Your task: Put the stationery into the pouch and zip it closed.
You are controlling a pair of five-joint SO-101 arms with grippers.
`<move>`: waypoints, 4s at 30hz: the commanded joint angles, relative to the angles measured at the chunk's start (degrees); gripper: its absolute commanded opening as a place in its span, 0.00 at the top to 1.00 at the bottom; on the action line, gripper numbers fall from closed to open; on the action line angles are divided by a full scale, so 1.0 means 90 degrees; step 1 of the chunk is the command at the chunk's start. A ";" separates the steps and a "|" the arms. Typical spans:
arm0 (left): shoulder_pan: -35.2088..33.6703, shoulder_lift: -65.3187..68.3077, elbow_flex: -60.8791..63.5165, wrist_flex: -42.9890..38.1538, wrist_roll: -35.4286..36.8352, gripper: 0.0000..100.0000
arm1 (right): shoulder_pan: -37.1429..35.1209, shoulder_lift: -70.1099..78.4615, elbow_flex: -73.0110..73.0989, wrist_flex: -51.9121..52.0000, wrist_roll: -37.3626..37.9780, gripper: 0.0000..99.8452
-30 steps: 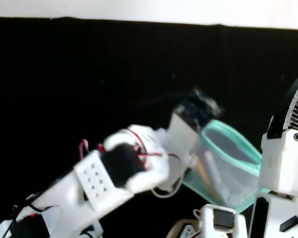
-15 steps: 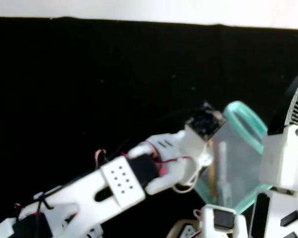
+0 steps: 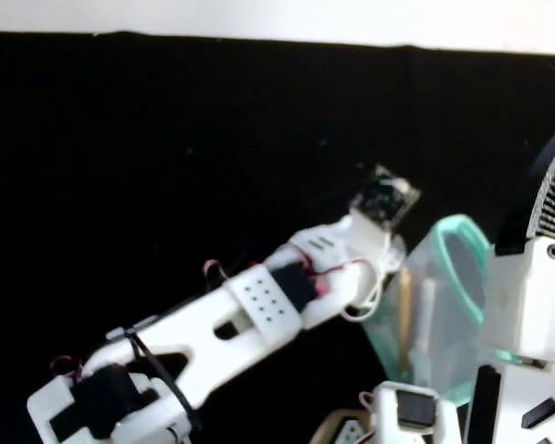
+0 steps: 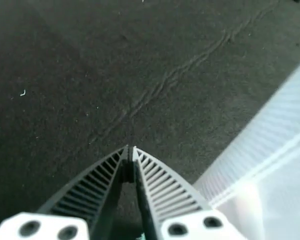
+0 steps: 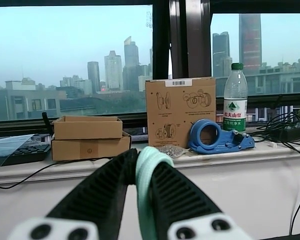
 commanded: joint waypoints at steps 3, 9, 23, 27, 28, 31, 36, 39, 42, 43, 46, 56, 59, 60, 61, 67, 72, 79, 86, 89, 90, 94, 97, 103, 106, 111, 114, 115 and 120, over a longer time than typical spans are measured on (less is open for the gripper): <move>0.0181 -0.0005 -0.0347 -0.0117 -0.0039 0.99 | -0.0063 0.0122 -0.0151 -0.0015 -0.0176 0.99; 0.0571 0.0015 -0.0513 -0.0137 -0.0059 0.99 | -0.0034 0.0122 -0.0132 -0.0005 -0.0567 0.99; 0.0698 0.1812 -0.1578 -0.0117 -0.0059 0.99 | -0.0054 0.0484 -0.0181 -0.1050 -0.1387 0.99; 0.0718 0.1871 -0.1607 -0.0127 -0.0068 0.99 | -0.0024 0.0562 -0.0181 -0.1509 -0.1358 0.99; 0.0698 0.1880 -0.1617 -0.0127 -0.0068 0.99 | -0.0024 0.0591 -0.0181 -0.1568 -0.1348 0.99; 0.0386 0.1861 -0.1617 -0.0127 -0.0078 0.99 | -0.0015 0.0669 -0.0181 -0.1587 -0.1338 0.99; -0.0923 0.1812 -0.1617 -0.0059 -0.0068 0.99 | -0.0015 0.0669 -0.0122 -0.1538 -0.1338 0.99; -0.1470 0.1568 -0.1607 0.0498 -0.0068 0.99 | -0.0015 0.0669 -0.0122 -0.1538 -0.1358 0.99; -0.1734 0.1109 -0.1597 0.1133 -0.0068 0.99 | 0.0073 0.0669 -0.0112 -0.1529 -0.1377 0.99; -0.1783 0.0943 -0.1587 0.1319 -0.0068 0.99 | 0.0161 0.0669 -0.0112 -0.1529 -0.1387 0.99; -0.1812 0.0347 -0.1578 0.1895 -0.0068 0.99 | 0.0298 0.0669 -0.0142 -0.1538 -0.1661 0.99; -0.1685 -0.1929 -0.1607 0.4093 -0.0039 0.92 | 0.0425 0.0698 -0.0122 -0.1568 -0.1924 0.99; -0.1499 -0.2349 -0.1607 0.4562 -0.0029 0.85 | 0.0425 0.0708 -0.0161 -0.1568 -0.1924 0.99; -0.1431 -0.2476 -0.1617 0.4659 -0.0029 0.83 | 0.0425 0.0708 -0.0171 -0.1568 -0.1924 0.99; -0.1353 -0.2593 -0.1636 0.4737 -0.0029 0.83 | 0.0425 0.0708 -0.0171 -0.1568 -0.1924 0.99; -0.0825 -0.2730 -0.2857 0.5890 -0.0020 0.82 | 0.0737 0.0689 -0.0181 -0.1578 -0.2032 0.99; 0.0044 -0.2730 -0.4274 0.7082 -0.0020 0.82 | 0.1480 0.0669 -0.0190 -0.1665 -0.2676 0.99; 0.0611 -0.2730 -0.4674 0.7326 -0.0020 0.82 | 0.1597 0.0679 -0.0650 -0.1665 -0.2852 0.99; 0.1236 -0.2720 -0.4664 0.7326 -0.0029 0.82 | 0.1607 0.0659 -0.0737 -0.1626 -0.2833 0.99; 0.1324 -0.2720 -0.4664 0.7326 -0.0059 0.83 | 0.1607 0.0659 -0.0728 -0.1626 -0.2833 0.99; 0.1304 -0.2720 -0.4664 0.7326 -0.0068 0.83 | 0.1607 0.0659 -0.0728 -0.1626 -0.2833 0.99; 0.1294 -0.2720 -0.4654 0.7326 -0.0088 0.83 | 0.1607 0.0659 -0.0718 -0.1617 -0.2833 0.99; 0.0952 -0.2672 -0.4313 0.7209 -0.0274 0.84 | 0.1607 0.0659 -0.0718 -0.1519 -0.2833 0.99; 0.0484 -0.2584 -0.3306 0.6486 -0.0850 0.97 | 0.1607 0.0659 -0.0728 -0.1441 -0.2833 0.99; 0.0484 -0.2564 -0.3160 0.6369 -0.0869 0.99 | 0.1607 0.0669 -0.0718 -0.1441 -0.2833 0.99; 0.0484 -0.2535 -0.2750 0.6037 -0.0869 0.99 | 0.1587 0.0708 -0.0718 -0.1470 -0.2833 0.99; 0.0474 -0.2564 -0.2203 0.5636 -0.0879 0.99 | 0.1587 0.0708 -0.0728 -0.1558 -0.2833 0.99; 0.0474 -0.2574 -0.2007 0.5499 -0.0879 0.99 | 0.1587 0.0718 -0.0718 -0.1685 -0.2833 0.99; 0.0435 -0.2584 -0.1431 0.5177 -0.0879 0.99 | 0.1587 0.1324 -0.0777 -0.2847 -0.2823 0.99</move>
